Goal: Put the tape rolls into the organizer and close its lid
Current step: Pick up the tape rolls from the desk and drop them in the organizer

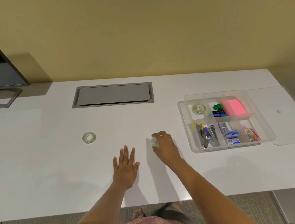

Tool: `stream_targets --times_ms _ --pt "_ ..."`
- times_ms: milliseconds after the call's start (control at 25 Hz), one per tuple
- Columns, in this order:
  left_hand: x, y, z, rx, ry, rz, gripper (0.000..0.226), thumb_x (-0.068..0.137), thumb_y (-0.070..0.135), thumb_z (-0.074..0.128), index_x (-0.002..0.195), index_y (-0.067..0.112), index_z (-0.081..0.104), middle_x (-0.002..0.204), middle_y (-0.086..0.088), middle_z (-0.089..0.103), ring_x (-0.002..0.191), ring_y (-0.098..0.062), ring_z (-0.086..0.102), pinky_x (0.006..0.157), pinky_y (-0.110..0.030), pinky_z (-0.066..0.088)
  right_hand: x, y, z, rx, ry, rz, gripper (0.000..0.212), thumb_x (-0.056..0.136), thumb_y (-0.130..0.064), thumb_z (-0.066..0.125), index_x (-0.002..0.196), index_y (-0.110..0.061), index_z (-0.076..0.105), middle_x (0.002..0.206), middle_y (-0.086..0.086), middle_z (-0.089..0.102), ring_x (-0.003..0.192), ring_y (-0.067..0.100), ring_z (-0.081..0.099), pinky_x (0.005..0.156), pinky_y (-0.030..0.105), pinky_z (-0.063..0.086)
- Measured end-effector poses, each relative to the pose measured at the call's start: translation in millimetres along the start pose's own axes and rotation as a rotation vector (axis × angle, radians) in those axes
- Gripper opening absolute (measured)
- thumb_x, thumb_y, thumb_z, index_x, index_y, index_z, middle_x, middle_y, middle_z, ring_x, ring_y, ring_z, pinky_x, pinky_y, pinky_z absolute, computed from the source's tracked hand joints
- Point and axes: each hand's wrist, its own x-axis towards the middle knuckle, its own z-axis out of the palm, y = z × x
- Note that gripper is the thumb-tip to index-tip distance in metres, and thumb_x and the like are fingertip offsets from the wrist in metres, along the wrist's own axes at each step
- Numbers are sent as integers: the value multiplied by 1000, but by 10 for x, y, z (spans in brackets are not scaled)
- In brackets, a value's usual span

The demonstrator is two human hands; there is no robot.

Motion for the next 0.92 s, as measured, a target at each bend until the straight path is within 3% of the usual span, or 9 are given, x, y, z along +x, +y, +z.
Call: stream_targets --times_ms 240,360,640,920 --pt "288 254 -71 -24 -19 4 120 45 69 -50 150 22 -14 160 -7 -20 149 -24 -13 121 -47 -3 390 453 -742 122 273 113 47 82 -3 65 127 -11 55 130 15 50 118 33 48 92 34 45" --pt "469 432 -70 -28 -26 7 120 45 70 -49 150 22 -14 160 -7 -20 149 -24 -13 120 -48 -3 591 786 -1048 110 328 218 45 82 -1 65 126 -8 54 131 19 49 118 35 48 93 35 44" --pt "864 697 -82 -8 -33 -38 118 45 73 -47 148 24 -18 160 -5 -22 149 -24 -16 119 -52 -5 908 1280 -1217 -135 110 318 39 86 3 55 124 -4 48 123 18 49 102 34 57 72 36 47" --pt "1081 792 -109 -14 -21 -71 109 50 76 -43 141 20 -25 159 -4 -22 148 -25 -17 118 -53 -6 1096 1455 -1141 -288 -18 352 40 91 6 45 130 -1 40 125 19 48 110 32 57 86 34 51"
